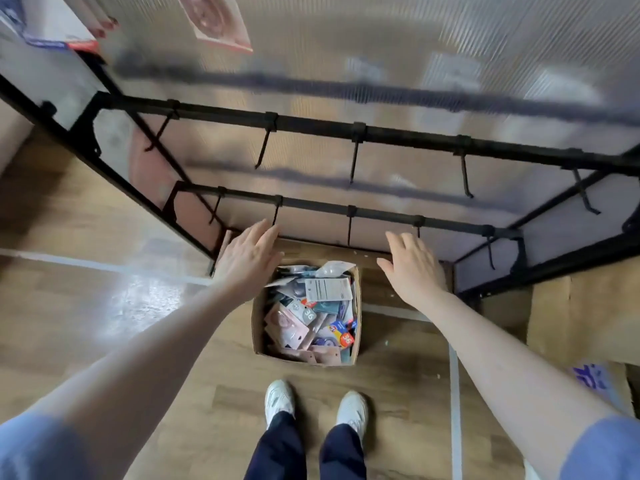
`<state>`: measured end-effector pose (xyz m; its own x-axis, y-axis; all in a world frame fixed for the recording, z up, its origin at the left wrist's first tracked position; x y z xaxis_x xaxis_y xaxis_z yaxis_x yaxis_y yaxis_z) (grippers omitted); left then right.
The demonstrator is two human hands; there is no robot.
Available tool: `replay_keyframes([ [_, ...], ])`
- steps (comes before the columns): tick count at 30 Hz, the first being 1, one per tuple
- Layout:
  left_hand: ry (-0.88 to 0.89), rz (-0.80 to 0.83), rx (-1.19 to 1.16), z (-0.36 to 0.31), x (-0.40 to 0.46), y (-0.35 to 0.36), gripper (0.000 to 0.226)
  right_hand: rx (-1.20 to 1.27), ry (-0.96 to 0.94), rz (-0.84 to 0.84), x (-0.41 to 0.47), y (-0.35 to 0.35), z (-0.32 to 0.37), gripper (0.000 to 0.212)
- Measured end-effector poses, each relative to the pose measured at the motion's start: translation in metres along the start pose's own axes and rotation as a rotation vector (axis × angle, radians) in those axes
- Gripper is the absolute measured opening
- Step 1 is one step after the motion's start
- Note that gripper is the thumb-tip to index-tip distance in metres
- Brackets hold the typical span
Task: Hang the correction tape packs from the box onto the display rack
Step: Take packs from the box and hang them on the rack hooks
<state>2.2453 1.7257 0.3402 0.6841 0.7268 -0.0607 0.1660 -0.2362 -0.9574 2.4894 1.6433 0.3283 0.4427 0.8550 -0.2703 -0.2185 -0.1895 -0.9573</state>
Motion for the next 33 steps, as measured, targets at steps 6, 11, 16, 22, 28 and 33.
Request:
replay_keyframes([
  [6, -0.018, 0.174, -0.046, 0.037, -0.027, 0.109, 0.056, -0.081, -0.009, 0.110, -0.005, 0.101, -0.001, 0.053],
  [11, -0.074, 0.318, -0.038, 0.065, -0.058, 0.184, 0.055, -0.081, 0.002, 0.199, -0.008, 0.179, -0.004, 0.053],
  [16, -0.057, 0.407, -0.081, 0.075, -0.074, 0.228, 0.058, -0.087, 0.047, 0.274, -0.016, 0.238, -0.004, 0.054],
  [22, -0.005, 0.472, -0.054, 0.085, -0.073, 0.260, 0.061, -0.082, 0.066, 0.302, -0.016, 0.273, 0.002, 0.054],
  [28, 0.028, 0.443, -0.087, 0.097, -0.058, 0.281, 0.058, -0.078, 0.082, 0.335, -0.006, 0.300, 0.008, 0.052],
  [33, 0.012, 0.471, -0.039, 0.122, -0.035, 0.305, 0.066, -0.075, 0.097, 0.340, 0.015, 0.332, 0.010, 0.052],
])
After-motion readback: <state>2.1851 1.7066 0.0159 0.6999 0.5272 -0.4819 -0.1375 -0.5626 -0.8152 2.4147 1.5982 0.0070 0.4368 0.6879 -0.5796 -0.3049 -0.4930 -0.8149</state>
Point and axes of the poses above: each hand's wrist, its own x-axis towards the middle knuckle, its own y-axis out of the palm, z = x × y, the point moved 7 cm from there along x, towards the middle knuckle, and after that the axes turned 15 degrees about y, right-handed, at the moved point
